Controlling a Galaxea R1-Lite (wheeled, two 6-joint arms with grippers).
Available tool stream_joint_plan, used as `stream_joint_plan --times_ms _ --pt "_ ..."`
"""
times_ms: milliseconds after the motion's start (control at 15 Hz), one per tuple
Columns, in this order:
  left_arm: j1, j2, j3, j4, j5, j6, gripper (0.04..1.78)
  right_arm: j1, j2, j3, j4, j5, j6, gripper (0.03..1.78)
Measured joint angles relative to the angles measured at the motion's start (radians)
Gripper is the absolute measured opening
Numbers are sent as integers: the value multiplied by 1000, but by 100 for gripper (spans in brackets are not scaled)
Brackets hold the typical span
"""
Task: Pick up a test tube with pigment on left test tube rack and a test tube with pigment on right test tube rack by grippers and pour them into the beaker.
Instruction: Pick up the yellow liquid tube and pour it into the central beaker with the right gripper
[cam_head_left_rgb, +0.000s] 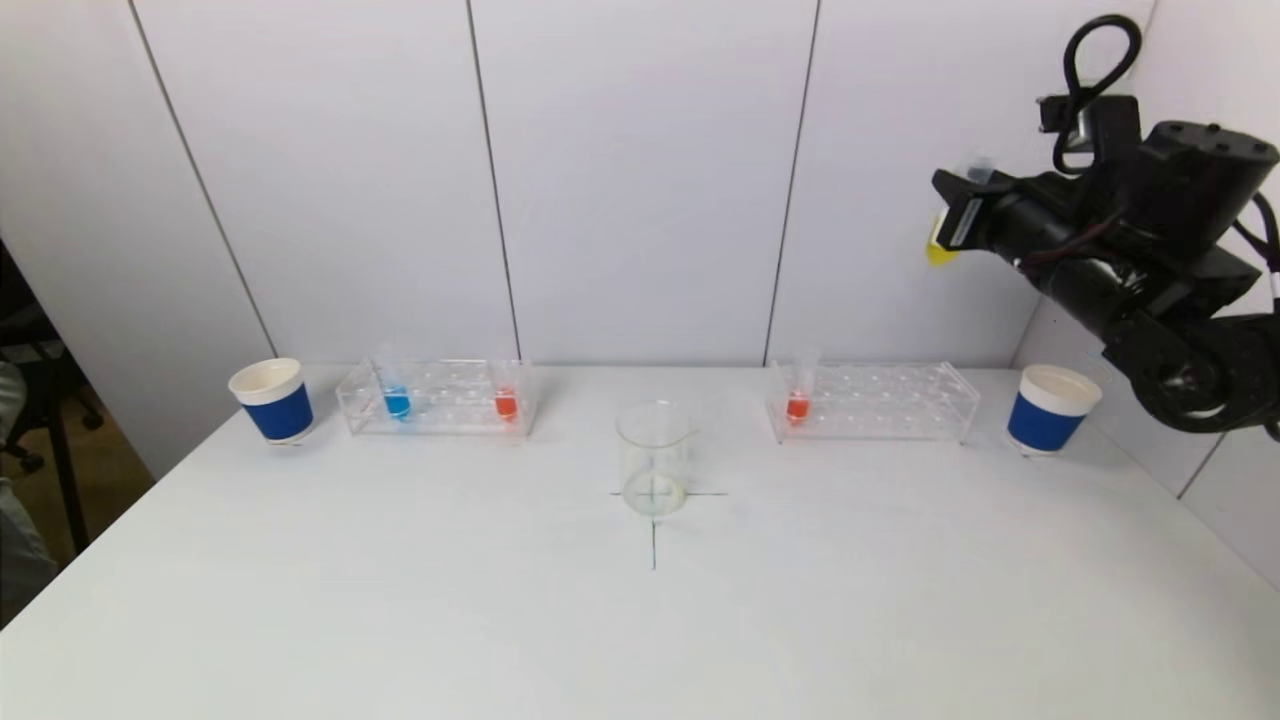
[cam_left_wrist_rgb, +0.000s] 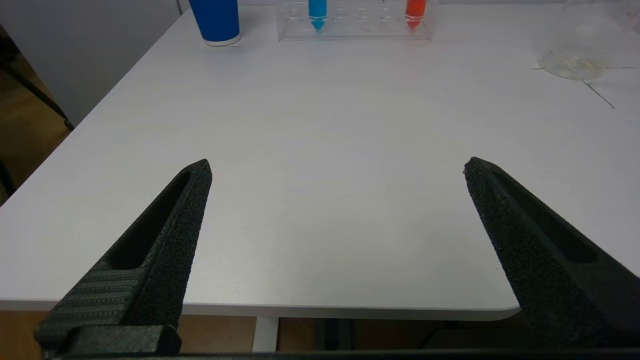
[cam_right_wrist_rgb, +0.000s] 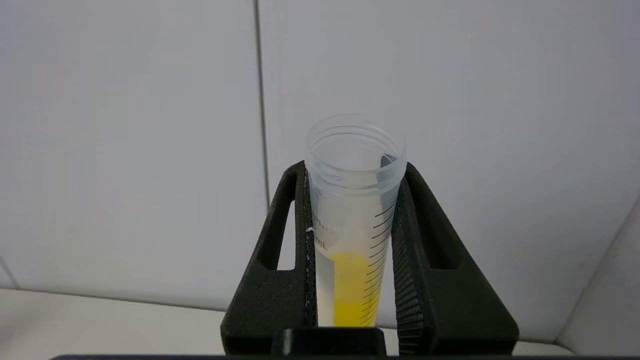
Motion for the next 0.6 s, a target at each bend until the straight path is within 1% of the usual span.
stream_joint_plan --times_ms 133,200,267,333,600 --pt "0 0 0 0 0 0 176 29 -39 -93 144 23 -16 49" --pt "-1 0 0 0 0 0 176 46 -48 -135 196 28 -34 49" --pt "-1 0 0 0 0 0 176 63 -53 -165 231 31 -66 49" --pt "-1 0 0 0 0 0 176 79 -55 -183 245 39 -106 49" --pt "-1 0 0 0 0 0 176 117 -55 -196 254 107 -263 49"
